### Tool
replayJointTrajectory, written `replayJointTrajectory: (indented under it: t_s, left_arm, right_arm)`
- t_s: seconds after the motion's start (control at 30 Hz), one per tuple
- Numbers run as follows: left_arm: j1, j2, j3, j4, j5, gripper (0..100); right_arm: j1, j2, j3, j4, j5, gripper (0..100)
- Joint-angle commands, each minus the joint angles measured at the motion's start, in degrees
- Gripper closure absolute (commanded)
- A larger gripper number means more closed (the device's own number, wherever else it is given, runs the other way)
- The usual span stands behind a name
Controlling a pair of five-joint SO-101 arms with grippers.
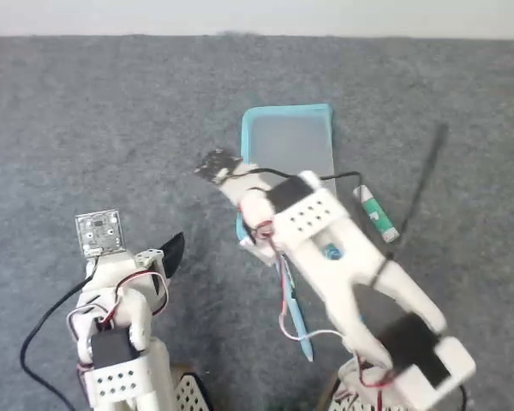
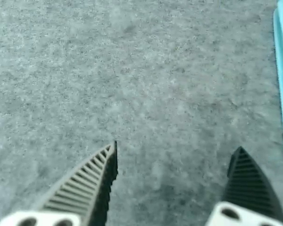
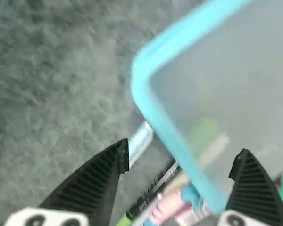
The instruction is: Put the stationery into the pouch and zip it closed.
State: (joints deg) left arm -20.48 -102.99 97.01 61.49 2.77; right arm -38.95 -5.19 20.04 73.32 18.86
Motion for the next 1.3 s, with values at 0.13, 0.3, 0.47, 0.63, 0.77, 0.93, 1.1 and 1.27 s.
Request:
replayJointTrajectory:
  t_s: [0.13, 0.3, 0.47, 0.63, 0.77, 0.93, 1.1, 1.27]
  left_arm:
    - [-0.4, -1.3, -0.4, -1.7, -0.2, 64]
    - [-0.4, -1.3, -0.4, -1.7, -0.2, 64]
    - [-0.4, -1.3, -0.4, -1.7, -0.2, 64]
    - [-0.4, -1.3, -0.4, -1.7, -0.2, 64]
    - [-0.4, -1.3, -0.4, -1.7, -0.2, 64]
    - [-0.4, -1.3, -0.4, -1.7, -0.2, 64]
    - [-0.4, -1.3, -0.4, -1.7, -0.2, 64]
    - [-0.4, -1.3, -0.4, -1.7, -0.2, 64]
  right_arm:
    - [-9.0, 8.8, -10.6, -3.2, -1.1, 66.9]
    - [-8.1, 17.3, -16.8, -3.1, -4.1, 66.9]
    - [-7.8, 22.7, -23.7, -1.8, -8.5, 66.9]
    - [-4.8, 27.3, -28.0, 0.7, -10.4, 67.0]
    - [-1.8, 29.9, -30.4, 2.6, -11.1, 67.3]
    - [0.1, 31.1, -30.7, 2.6, -11.1, 67.9]
    - [0.5, 31.2, -30.5, 2.7, -11.0, 81.1]
    - [1.1, 33.8, -30.5, 2.7, -11.1, 85.4]
